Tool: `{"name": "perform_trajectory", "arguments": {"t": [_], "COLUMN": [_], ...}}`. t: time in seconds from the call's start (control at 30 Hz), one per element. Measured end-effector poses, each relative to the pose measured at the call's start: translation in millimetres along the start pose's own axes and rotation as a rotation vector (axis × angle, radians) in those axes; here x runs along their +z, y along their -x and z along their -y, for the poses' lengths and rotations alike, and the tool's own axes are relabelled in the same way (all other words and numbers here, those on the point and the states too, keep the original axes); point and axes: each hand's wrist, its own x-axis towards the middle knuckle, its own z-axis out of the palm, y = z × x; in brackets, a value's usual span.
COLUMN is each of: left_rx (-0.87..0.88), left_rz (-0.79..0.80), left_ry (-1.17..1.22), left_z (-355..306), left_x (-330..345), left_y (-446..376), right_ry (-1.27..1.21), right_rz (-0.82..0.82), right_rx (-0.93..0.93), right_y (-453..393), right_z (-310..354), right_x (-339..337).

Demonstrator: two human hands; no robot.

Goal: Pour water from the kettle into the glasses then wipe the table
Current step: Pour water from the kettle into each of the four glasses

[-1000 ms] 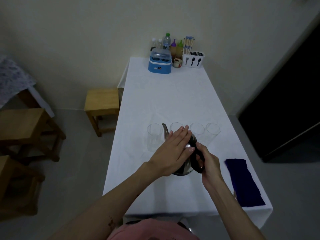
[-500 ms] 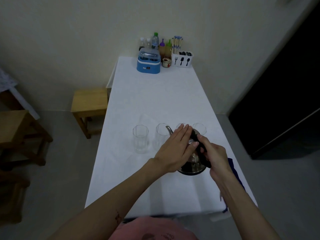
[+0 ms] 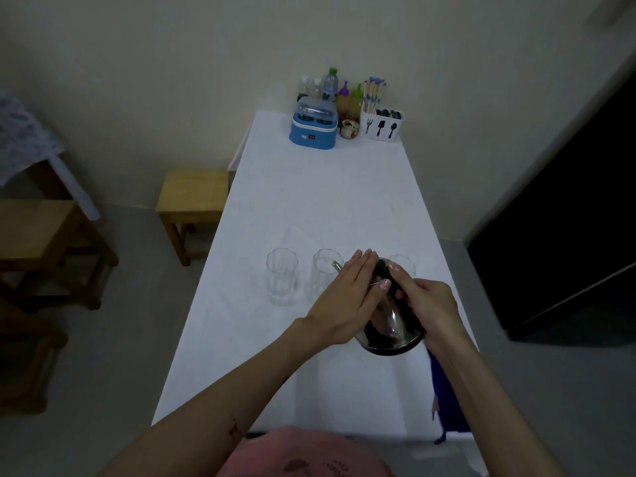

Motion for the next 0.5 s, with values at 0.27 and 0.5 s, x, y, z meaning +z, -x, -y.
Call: {"name": "perform_trajectory", "arguments": {"t": [0.27,0.5], "left_rx": [-0.019,-0.017], "left_rz": [-0.045,-0.064], "left_ry": [0.079,0.091], "left_z": [-6,-9], "left_x": [4,5], "left_y": [-2,-3], "right_ry": [0.118,0.123], "right_rz": [0.016,0.017], "right_rx": [-0.073,-0.095], "right_y": [-10,-11], "right_z": [13,18], "right_x": [-8,-11]}}
